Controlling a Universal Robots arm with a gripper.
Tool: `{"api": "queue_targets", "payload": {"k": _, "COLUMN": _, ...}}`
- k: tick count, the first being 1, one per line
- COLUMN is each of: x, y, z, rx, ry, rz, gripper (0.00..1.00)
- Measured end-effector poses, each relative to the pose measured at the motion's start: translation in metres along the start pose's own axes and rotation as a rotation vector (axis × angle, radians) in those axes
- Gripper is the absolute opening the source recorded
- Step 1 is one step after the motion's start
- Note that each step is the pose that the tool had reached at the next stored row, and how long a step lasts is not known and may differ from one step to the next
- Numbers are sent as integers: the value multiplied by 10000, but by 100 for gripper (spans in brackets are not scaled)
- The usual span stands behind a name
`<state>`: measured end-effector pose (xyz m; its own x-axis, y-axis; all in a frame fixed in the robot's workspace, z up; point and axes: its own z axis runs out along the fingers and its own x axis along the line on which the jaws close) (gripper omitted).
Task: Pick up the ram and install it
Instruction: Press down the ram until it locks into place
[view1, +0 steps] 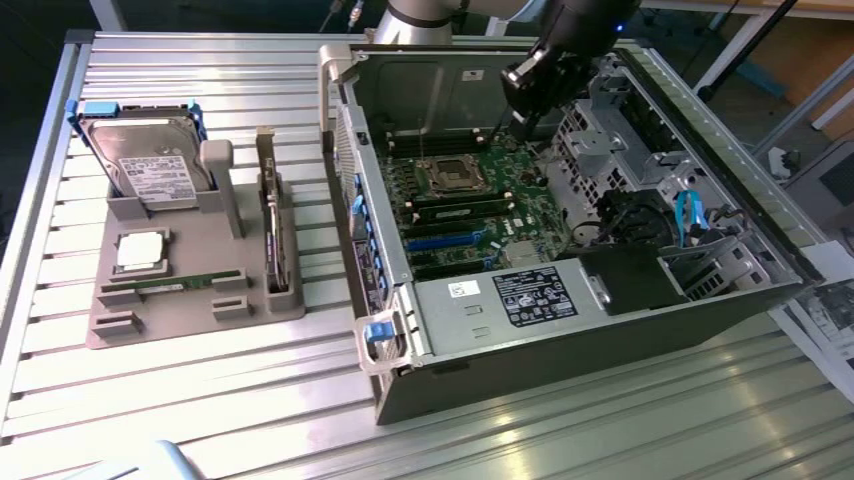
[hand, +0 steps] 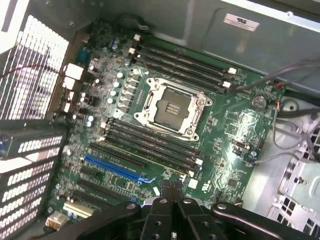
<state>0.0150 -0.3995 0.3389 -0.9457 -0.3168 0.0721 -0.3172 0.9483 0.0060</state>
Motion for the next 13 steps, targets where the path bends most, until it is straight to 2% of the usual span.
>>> {"api": "queue_targets", "payload": {"k": 7, "x": 0, "y": 0, "z": 2, "rx": -150, "ry": -13, "rz": 2069, "gripper": 11}}
{"api": "queue_targets", "payload": {"k": 13, "x": 0, "y": 0, "z": 3, "rx": -180, "ry": -15, "rz": 2485, "gripper": 11}}
